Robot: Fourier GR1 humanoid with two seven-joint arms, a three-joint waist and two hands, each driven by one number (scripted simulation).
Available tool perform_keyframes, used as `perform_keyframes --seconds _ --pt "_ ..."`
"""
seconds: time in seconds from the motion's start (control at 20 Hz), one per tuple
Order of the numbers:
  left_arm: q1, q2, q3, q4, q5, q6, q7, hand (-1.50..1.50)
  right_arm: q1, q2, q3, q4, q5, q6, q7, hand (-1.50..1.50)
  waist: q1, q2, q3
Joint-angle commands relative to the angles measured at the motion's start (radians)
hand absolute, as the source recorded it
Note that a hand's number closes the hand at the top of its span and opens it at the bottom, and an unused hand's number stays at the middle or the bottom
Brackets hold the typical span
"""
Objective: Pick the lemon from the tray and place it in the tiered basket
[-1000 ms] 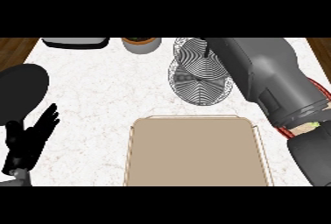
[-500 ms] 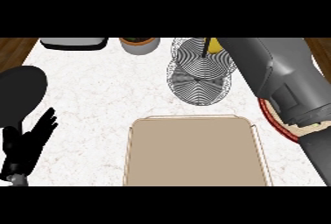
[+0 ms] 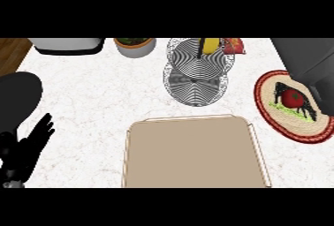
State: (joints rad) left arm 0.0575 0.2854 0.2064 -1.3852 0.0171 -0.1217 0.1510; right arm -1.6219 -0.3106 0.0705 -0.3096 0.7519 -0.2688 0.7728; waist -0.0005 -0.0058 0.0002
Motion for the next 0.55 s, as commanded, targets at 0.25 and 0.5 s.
perform_keyframes --seconds 0.25,0.5 --pt "0.029 0.033 0.070 0.038 0.038 -0.011 -0.015 0.00 0.214 -0.085 -0.201 -0.296 -0.230 -0.105 -0.126 -1.50 -0.082 -0.024 0.003" --pt "0.100 0.033 0.071 -0.002 0.037 -0.019 -0.014 0.00 0.415 -0.083 -0.252 -0.506 -0.358 -0.009 -0.207 -1.50 -0.094 -0.035 0.004"
